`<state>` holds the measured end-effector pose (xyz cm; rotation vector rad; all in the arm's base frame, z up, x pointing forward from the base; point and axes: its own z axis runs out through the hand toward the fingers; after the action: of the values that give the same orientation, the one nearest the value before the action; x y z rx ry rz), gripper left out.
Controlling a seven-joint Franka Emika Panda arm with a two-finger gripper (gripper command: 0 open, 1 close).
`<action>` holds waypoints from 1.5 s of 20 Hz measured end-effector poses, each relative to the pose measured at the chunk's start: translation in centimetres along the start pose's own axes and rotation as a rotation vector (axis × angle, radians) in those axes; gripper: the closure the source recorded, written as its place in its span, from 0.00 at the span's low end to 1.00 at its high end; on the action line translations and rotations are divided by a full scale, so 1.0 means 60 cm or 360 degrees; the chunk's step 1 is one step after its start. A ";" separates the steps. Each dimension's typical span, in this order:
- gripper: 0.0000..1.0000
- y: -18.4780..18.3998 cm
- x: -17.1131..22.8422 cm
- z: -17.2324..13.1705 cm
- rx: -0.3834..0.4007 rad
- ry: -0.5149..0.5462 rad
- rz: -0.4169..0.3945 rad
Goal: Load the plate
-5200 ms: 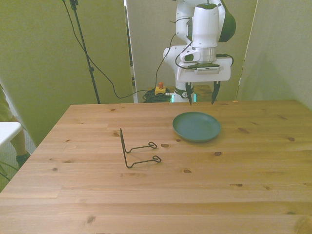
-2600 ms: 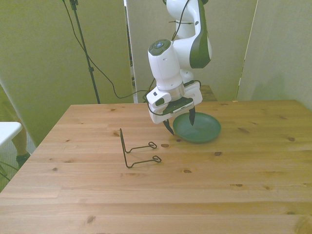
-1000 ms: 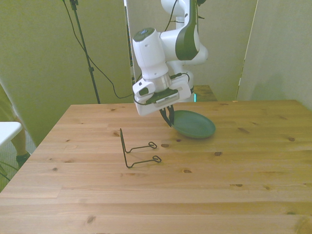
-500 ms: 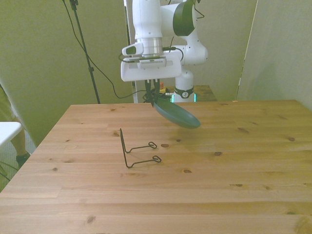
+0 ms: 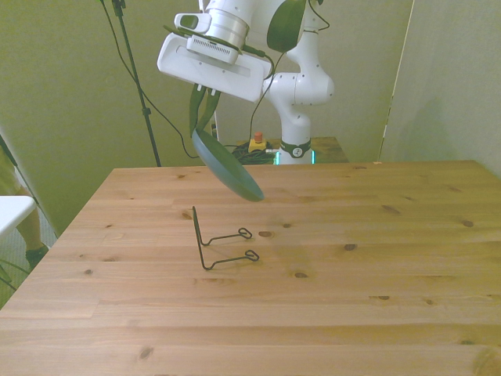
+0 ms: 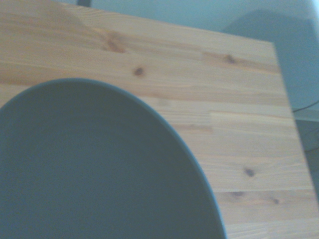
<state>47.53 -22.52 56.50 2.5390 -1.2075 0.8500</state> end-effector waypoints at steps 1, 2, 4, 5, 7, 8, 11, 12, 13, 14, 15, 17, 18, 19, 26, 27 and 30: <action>1.00 0.000 0.002 0.000 -0.0031 0.0051 0.0008; 1.00 -0.002 0.003 0.001 -0.0061 0.0092 0.0012; 1.00 -0.004 0.002 0.008 -0.0110 0.0150 0.0019; 1.00 -0.006 0.001 0.012 -0.0129 0.0171 0.0022; 1.00 -0.008 -0.001 0.019 -0.0159 0.0205 0.0022; 1.00 -0.009 -0.001 0.023 -0.0173 0.0219 0.0024; 1.00 -0.015 -0.001 0.038 -0.0224 0.0271 0.0020; 1.00 -0.019 -0.002 0.045 -0.0241 0.0288 0.0019; 1.00 -0.025 -0.004 0.052 -0.0251 0.0299 0.0019; 1.00 -0.032 -0.005 0.058 -0.0254 0.0308 0.0018; 1.00 -0.041 -0.007 0.063 -0.0256 0.0317 0.0017; 1.00 -0.060 -0.009 0.073 -0.0251 0.0322 0.0010; 1.00 -0.069 -0.010 0.077 -0.0249 0.0321 0.0006; 1.00 -0.078 -0.012 0.081 -0.0248 0.0321 0.0001; 1.00 -0.127 -0.045 0.103 -0.0301 0.0353 -0.0064; 1.00 -0.132 -0.051 0.107 -0.0305 0.0351 -0.0069; 1.00 -0.140 -0.065 0.118 -0.0317 0.0336 -0.0077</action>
<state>54.88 -17.49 49.01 2.2485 -1.1015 0.9110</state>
